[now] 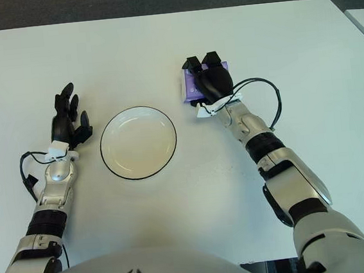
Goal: Put the tissue paper into the plate.
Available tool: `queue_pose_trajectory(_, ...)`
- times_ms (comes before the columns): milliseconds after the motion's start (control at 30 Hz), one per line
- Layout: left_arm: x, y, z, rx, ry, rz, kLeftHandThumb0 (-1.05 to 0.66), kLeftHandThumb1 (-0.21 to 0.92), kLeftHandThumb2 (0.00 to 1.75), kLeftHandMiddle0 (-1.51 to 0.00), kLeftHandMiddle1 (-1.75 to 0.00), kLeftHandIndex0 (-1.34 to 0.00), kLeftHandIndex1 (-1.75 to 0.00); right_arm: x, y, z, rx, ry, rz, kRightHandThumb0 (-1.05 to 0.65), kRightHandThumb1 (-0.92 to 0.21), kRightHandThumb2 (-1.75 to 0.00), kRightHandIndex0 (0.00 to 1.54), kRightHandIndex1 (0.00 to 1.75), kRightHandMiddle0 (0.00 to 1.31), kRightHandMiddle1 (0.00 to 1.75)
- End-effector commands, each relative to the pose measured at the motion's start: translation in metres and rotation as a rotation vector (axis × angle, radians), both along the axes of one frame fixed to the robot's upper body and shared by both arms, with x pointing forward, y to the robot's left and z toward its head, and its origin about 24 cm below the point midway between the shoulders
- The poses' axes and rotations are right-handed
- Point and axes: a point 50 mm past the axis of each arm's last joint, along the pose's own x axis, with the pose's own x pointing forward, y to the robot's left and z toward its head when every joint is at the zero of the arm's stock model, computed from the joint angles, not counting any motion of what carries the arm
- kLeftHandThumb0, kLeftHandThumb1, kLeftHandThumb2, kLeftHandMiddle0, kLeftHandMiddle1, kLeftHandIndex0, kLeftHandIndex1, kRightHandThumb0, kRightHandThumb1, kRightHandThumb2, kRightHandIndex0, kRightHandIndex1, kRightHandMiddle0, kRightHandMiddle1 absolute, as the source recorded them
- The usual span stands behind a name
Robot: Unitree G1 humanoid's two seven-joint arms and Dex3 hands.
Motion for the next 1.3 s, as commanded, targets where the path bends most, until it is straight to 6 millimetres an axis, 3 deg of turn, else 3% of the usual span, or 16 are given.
queue_pose_trajectory(0, -0.049, -0.001, -0.078, -0.040, 0.324, 0.045, -0.67, 0.92, 0.79, -0.32, -0.01, 0.00, -0.60, -0.005, 0.011, -0.005, 0.056, -0.032, 0.049, 0.00, -0.06, -1.62, 0.79, 1.74, 0.58, 1.75)
queue_pose_trajectory(367, -0.048, -0.003, -0.079, -0.041, 0.328, 0.050, -0.66, 0.92, 0.78, -0.32, 0.00, 0.00, -0.59, -0.005, 0.018, 0.015, 0.154, -0.118, 0.091, 0.00, -0.05, -1.62, 0.80, 1.74, 0.58, 1.75)
queue_pose_trajectory(1033, -0.048, -0.003, -0.080, -0.056, 0.330, 0.049, -0.66, 0.92, 0.77, -0.33, -0.01, 0.00, -0.60, -0.010, 0.019, 0.027, 0.247, -0.161, 0.107, 0.00, -0.12, -1.53, 0.76, 1.70, 0.53, 1.75)
queue_pose_trajectory(1267, -0.048, -0.002, -0.080, -0.053, 0.334, 0.046, -0.66, 0.92, 0.77, -0.32, 0.00, 0.00, -0.58, -0.013, 0.021, 0.048, 0.290, -0.256, 0.138, 0.00, -0.14, -1.51, 0.76, 1.69, 0.52, 1.75)
